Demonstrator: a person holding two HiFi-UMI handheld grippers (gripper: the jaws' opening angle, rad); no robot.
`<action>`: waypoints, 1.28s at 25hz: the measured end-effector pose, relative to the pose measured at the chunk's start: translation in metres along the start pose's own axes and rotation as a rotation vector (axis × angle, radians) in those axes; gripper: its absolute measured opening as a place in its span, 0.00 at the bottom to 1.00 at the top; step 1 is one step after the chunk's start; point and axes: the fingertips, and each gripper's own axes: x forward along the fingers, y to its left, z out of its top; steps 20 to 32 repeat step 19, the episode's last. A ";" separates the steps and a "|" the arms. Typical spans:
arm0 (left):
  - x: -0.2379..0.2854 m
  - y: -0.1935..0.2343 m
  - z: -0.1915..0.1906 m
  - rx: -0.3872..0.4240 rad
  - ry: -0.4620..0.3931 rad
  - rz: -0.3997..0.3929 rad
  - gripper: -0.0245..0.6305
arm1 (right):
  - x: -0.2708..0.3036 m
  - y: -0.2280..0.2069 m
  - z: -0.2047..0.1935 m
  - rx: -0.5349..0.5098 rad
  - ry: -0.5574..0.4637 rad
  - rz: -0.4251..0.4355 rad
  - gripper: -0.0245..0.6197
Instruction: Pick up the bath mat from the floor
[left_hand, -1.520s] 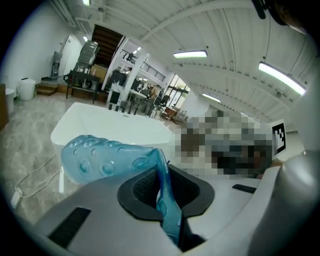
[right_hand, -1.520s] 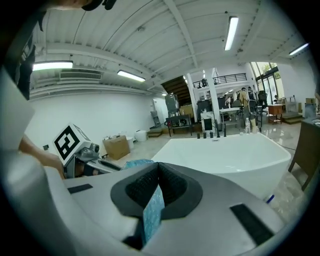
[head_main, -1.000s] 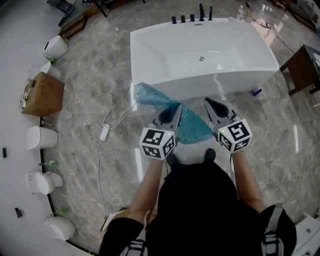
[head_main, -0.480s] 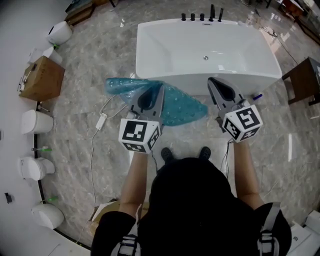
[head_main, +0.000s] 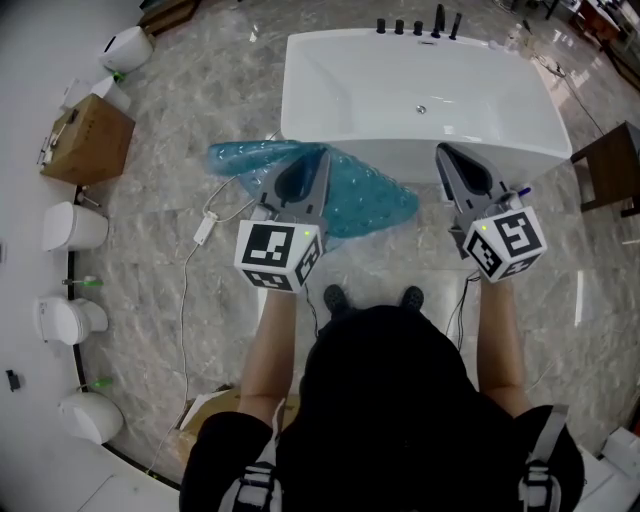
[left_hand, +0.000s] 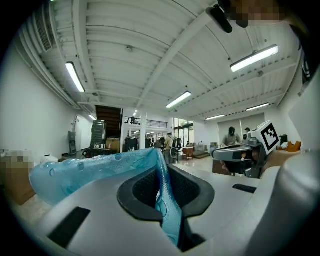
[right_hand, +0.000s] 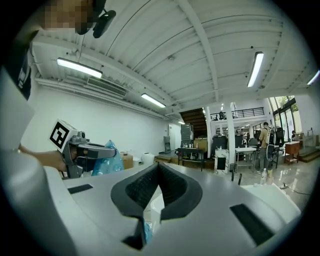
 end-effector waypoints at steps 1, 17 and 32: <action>-0.002 0.000 0.000 0.001 0.001 0.001 0.11 | -0.001 0.002 -0.001 0.001 0.000 0.000 0.06; -0.012 0.000 -0.007 -0.011 0.012 0.003 0.11 | -0.011 0.012 -0.004 -0.010 -0.005 0.001 0.06; -0.012 0.000 -0.008 -0.011 0.012 0.003 0.11 | -0.011 0.012 -0.006 -0.009 -0.003 0.002 0.06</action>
